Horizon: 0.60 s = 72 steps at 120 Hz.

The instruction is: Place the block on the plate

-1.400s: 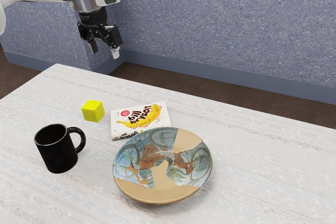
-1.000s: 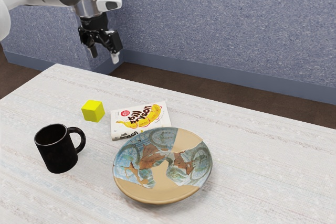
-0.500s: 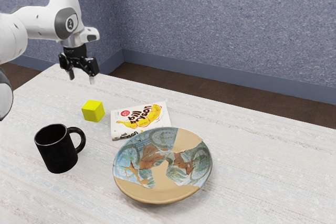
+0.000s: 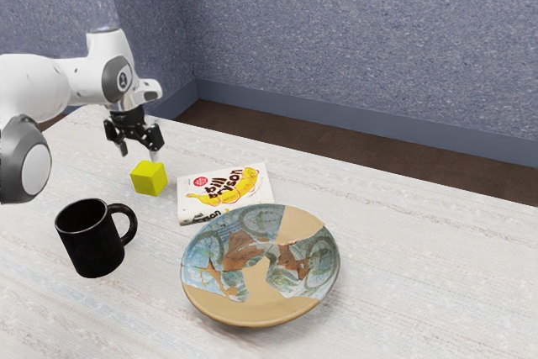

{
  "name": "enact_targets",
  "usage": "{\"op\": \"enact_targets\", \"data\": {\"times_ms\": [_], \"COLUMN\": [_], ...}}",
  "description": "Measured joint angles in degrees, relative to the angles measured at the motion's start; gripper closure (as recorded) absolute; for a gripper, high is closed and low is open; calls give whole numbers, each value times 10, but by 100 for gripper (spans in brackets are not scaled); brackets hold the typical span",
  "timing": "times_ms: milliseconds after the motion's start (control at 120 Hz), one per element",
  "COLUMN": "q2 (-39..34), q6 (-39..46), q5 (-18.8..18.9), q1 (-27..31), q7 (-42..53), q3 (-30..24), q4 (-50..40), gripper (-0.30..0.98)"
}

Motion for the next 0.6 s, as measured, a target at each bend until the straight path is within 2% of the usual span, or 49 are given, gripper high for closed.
{"op": "enact_targets", "data": {"times_ms": [400, 600], "q2": [58, 76], "q6": [41, 55], "q5": [-17, -39], "q1": [12, 12], "q7": [17, 22], "q3": [-1, -2], "q4": [25, 25], "gripper": [0, 0]}}
